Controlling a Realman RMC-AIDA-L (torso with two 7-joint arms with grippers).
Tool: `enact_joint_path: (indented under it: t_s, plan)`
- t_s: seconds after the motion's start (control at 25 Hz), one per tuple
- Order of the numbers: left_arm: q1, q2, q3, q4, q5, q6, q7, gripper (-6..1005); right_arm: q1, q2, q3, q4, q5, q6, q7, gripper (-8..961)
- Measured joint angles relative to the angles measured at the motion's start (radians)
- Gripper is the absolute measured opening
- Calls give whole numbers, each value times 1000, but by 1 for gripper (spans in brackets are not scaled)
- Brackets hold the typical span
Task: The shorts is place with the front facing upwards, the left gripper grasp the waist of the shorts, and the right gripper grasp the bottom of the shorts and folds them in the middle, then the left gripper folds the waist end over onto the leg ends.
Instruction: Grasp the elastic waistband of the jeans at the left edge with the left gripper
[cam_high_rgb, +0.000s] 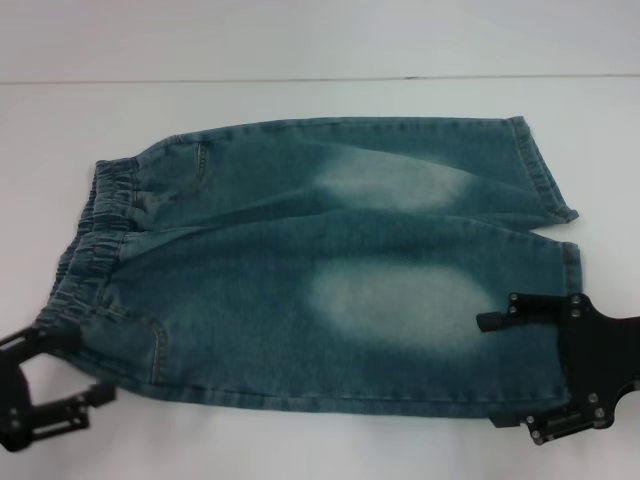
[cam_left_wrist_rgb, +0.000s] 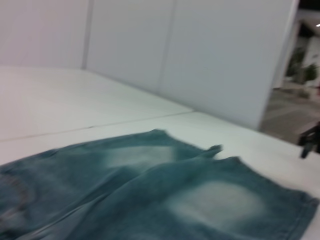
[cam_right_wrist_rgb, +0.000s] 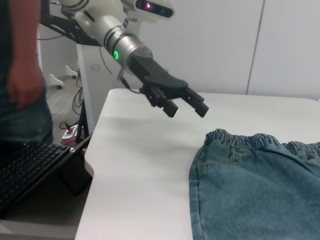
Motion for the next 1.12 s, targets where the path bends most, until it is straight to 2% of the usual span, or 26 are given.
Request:
enact_joint_path:
  t_s: [0.16,0.32,0.52,0.68,0.84,1.12]
  plan:
    - [1,-26,9,142,6,-41,-116,873,0,-2,1,0,-4,17,2,944]
    - [-3,-35,31,219,19,-117,-175,874,-1,-2,4,-2,-10,37,3,945]
    - [-12,-39,79,216,21,-224,-184,862,-2,-2,3,-2,-13,41,3,945]
    - [-23,-53,129,207,21,-299,-188,849,-2,0,-3,0,-13,42,5,945]
    - [-26,-54,191,195,23,-367,-219,837,-2,2,-5,0,-13,42,6,945]
    - [-31,-53,202,197,32,-404,-249,816,-1,4,-7,1,-13,42,2,945]
